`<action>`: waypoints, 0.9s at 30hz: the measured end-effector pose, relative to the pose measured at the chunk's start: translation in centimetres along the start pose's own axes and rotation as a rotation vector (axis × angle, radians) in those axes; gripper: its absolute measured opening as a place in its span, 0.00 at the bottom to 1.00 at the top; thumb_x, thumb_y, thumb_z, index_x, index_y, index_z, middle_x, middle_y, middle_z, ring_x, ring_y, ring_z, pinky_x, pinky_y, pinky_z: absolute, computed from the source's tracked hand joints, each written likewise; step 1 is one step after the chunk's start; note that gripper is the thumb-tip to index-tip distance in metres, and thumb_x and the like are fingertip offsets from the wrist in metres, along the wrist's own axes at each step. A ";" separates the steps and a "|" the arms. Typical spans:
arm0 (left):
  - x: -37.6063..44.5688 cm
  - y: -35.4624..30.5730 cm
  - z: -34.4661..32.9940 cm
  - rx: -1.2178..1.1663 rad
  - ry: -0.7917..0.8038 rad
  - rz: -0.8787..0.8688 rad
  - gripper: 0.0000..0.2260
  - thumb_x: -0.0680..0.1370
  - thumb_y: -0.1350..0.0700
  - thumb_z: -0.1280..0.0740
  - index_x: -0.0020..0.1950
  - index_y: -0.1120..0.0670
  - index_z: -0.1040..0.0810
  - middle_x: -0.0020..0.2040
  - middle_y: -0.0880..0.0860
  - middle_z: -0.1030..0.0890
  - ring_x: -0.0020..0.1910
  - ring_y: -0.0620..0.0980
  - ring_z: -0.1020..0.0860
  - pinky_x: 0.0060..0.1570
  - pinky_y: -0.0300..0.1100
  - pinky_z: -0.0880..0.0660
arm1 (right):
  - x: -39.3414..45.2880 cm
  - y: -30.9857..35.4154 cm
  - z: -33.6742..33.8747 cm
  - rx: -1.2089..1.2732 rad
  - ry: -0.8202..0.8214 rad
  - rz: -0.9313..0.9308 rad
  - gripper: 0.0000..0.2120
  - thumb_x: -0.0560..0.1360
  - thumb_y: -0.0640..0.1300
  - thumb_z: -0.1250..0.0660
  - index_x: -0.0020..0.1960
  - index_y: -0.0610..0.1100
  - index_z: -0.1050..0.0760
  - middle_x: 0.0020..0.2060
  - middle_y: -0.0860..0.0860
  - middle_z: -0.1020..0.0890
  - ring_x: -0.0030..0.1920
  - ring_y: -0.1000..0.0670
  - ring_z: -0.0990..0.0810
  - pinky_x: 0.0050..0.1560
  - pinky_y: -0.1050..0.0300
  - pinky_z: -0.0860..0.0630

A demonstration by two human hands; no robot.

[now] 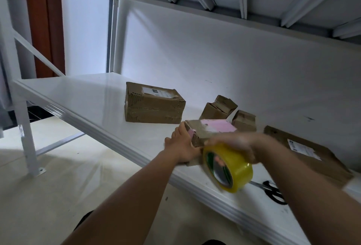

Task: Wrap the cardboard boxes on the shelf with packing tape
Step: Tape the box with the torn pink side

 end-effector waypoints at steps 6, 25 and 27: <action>0.1 0.0 -0.2 0.025 0.025 0.011 0.44 0.70 0.36 0.31 0.75 0.52 0.51 0.74 0.55 0.44 0.72 0.55 0.41 0.68 0.54 0.42 | 2.3 -2.3 -1.4 0.163 0.133 0.009 0.20 0.63 0.55 0.31 0.49 0.43 0.25 0.29 0.46 0.17 0.28 0.49 0.17 0.29 0.59 0.21; -0.6 1.0 -0.1 0.054 -0.206 -0.136 0.37 0.69 0.34 0.32 0.71 0.45 0.45 0.65 0.54 0.32 0.60 0.54 0.28 0.61 0.49 0.33 | 1.7 -2.2 -1.7 0.143 0.060 0.064 0.19 0.68 0.55 0.30 0.52 0.44 0.26 0.35 0.46 0.16 0.34 0.49 0.17 0.33 0.58 0.20; -0.7 1.1 0.2 0.054 -0.193 -0.118 0.38 0.69 0.34 0.33 0.71 0.47 0.46 0.66 0.54 0.32 0.59 0.55 0.27 0.60 0.48 0.34 | 1.2 -2.0 -1.6 0.150 0.042 0.118 0.20 0.68 0.55 0.29 0.54 0.44 0.26 0.36 0.47 0.16 0.34 0.50 0.16 0.33 0.58 0.20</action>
Point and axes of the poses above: each hand's wrist, its own x-axis towards the middle knuckle, its own z-axis out of the back of the hand, y = z × x, the point moved 4 cm from there along x, towards the middle knuckle
